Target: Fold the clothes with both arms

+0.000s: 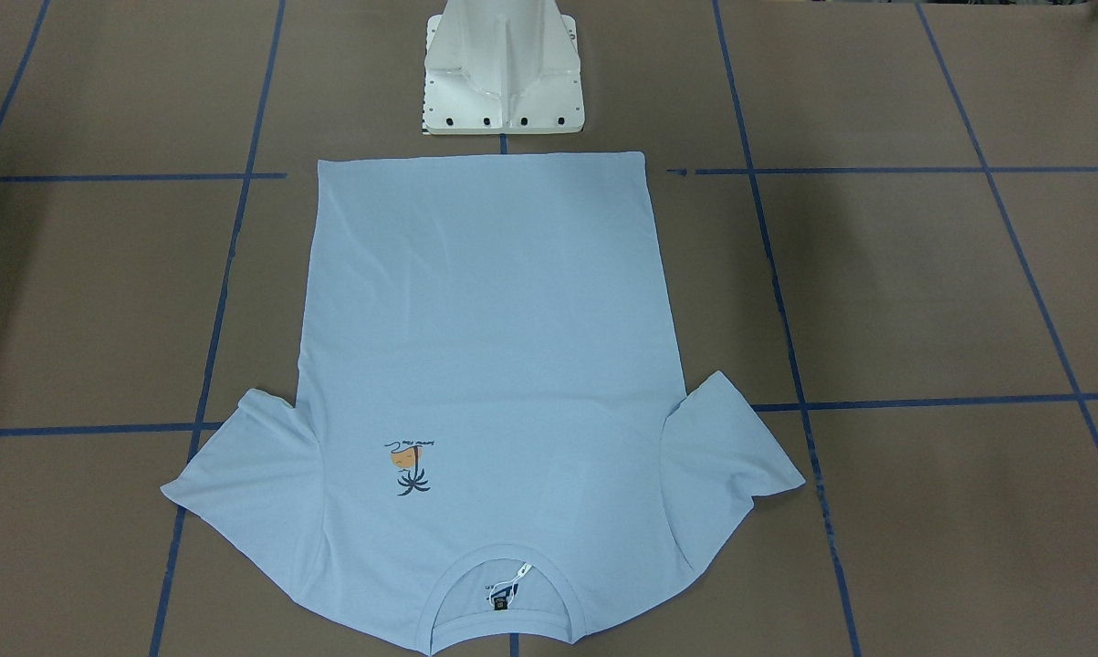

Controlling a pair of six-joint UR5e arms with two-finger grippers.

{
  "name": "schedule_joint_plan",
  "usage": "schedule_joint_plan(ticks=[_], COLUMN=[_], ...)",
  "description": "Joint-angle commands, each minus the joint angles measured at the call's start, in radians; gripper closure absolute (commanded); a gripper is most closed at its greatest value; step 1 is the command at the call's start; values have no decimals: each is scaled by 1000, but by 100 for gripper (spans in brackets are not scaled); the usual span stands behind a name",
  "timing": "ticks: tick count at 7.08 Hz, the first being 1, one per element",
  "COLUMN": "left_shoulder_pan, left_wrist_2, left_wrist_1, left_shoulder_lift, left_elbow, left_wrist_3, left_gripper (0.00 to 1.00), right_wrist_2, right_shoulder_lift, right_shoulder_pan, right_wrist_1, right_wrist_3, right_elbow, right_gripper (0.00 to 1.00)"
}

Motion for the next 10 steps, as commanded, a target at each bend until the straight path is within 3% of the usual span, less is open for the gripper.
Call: schedule_joint_plan(ticks=[1,3,4,5,7,8,10], left_shoulder_pan=[17,41,41,43,43,43,43], left_wrist_2=[-6,-46,-45,-45,-46,-46,-46], left_wrist_1=[-84,-262,-282,-283,-299,-309,-318], left_shoulder_lift=[-58,-25,-25,-31,-31,-31,-31], left_elbow=[32,57,57,84,91,91,94], left_wrist_3=[2,-1,0,-38,-57,-57,-57], left_gripper=[0,0,0,0,0,0,0], right_wrist_2=[21,6,-93,-167,-275,-307,-303], right_shoulder_lift=[117,191,205,293,486,516,509], right_shoulder_pan=[-142,-251,-317,-414,-528,-554,-553], right_wrist_1=[142,367,512,585,691,740,745], right_wrist_3=[203,424,521,629,643,655,692], right_elbow=[-35,-116,-153,-215,-433,-501,-506], right_gripper=[0,0,0,0,0,0,0])
